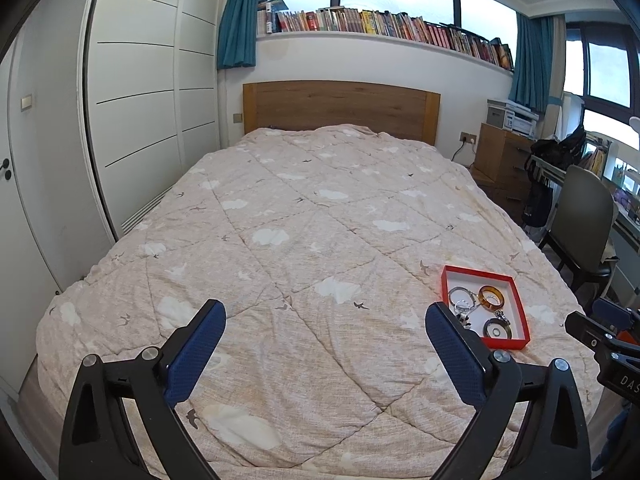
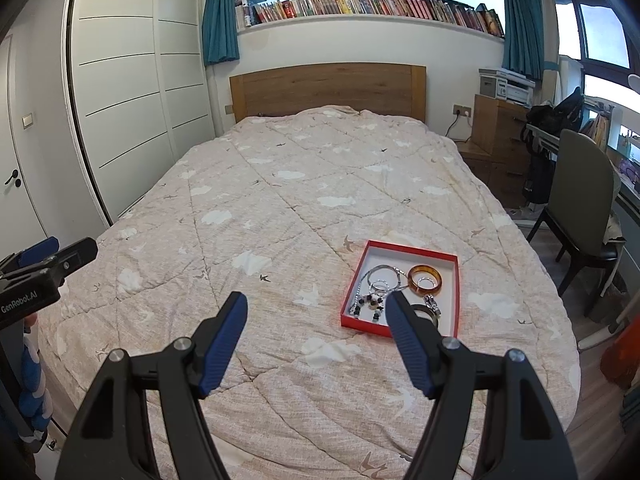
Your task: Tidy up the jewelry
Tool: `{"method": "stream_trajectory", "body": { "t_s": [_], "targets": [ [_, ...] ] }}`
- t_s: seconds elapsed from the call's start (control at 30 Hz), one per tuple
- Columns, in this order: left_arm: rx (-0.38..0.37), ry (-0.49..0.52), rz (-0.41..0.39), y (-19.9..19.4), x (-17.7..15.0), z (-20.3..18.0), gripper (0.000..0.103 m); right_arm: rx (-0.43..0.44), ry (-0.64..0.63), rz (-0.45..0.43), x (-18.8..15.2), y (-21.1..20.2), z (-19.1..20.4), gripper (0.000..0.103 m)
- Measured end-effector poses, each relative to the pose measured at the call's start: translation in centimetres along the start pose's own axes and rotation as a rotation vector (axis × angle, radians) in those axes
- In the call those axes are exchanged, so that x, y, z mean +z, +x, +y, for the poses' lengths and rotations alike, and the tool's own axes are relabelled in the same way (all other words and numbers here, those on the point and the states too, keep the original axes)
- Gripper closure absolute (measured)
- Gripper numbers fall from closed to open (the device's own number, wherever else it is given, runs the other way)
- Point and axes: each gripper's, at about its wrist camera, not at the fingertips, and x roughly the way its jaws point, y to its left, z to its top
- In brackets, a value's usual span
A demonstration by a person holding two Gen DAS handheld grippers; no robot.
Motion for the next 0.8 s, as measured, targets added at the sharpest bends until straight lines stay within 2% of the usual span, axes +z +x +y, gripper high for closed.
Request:
{"method": "stream_trajectory", "body": {
  "t_s": [0.47,0.8],
  "targets": [
    [0.03,0.02,0.038,0.5,-2.7,0.7,0.001,-0.022,-0.018,0.005,-1.5,-0.3,0.8,0.033],
    [0.052,0.033,0.06,1.4,-3.7,0.8,0.0,-0.015,0.002,0.052,-2.7,1.4,0.1,0.033]
  ]
}}
